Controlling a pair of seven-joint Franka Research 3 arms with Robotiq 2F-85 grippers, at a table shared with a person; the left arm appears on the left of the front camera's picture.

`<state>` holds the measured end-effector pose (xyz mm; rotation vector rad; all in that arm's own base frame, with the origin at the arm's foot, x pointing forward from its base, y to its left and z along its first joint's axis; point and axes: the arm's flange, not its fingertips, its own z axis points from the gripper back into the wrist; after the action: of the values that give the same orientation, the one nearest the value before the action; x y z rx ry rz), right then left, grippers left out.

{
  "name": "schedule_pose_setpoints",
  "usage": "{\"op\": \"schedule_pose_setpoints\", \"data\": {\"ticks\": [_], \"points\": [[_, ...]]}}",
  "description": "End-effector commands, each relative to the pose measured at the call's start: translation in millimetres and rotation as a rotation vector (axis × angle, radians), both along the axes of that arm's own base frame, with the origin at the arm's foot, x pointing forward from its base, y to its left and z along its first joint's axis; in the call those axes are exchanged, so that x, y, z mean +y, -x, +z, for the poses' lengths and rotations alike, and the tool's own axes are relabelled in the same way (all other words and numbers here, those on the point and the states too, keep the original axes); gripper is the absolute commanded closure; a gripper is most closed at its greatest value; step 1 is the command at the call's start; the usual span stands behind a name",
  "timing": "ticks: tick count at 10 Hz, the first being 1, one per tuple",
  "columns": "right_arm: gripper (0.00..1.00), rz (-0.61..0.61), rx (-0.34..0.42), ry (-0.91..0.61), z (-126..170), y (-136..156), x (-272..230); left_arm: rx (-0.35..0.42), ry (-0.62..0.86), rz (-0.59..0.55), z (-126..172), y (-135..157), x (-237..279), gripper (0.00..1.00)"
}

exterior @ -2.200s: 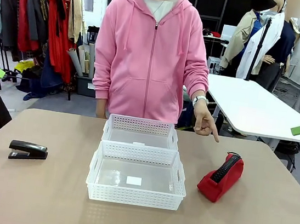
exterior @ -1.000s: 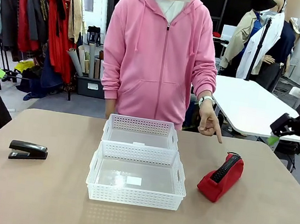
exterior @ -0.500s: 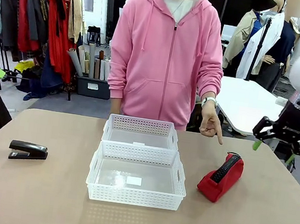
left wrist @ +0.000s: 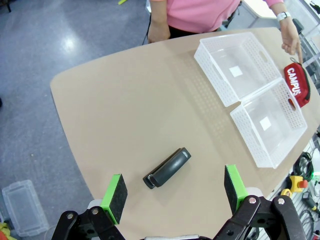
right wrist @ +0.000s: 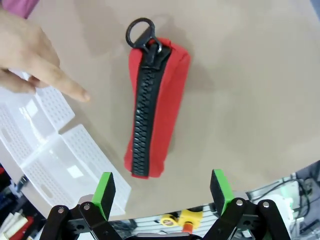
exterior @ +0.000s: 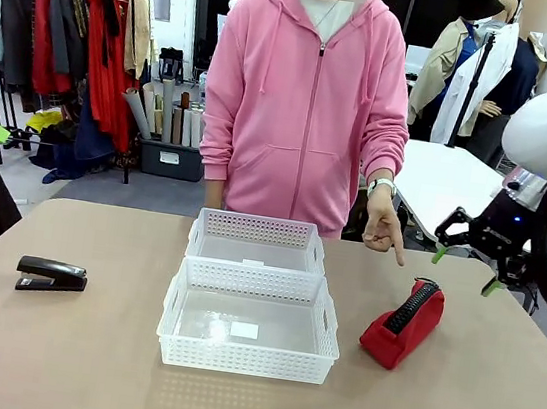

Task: Distribute items into two baskets.
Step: Pick up the Pencil pouch that the person points to.

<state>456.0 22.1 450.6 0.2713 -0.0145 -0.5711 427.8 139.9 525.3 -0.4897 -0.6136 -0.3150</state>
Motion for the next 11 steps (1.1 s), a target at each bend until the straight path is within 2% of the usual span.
{"op": "schedule_pose_setpoints", "data": {"ticks": [1, 6, 11], "points": [[0.0, -0.081, -0.002, -0.019, -3.4, -15.0, 21.3, -0.004, 0.008, -0.004, 0.1, 0.5, 1.1, 0.0], [0.0, -0.131, 0.099, 0.016, -26.6, -23.1, 53.5, -0.004, 0.008, -0.004, 0.1, 0.5, 1.1, 0.0], [0.0, -0.17, 0.136, 0.04, -49.6, -15.7, 55.1, -0.004, 0.008, -0.004, 0.1, 0.5, 1.1, 0.0]]}}
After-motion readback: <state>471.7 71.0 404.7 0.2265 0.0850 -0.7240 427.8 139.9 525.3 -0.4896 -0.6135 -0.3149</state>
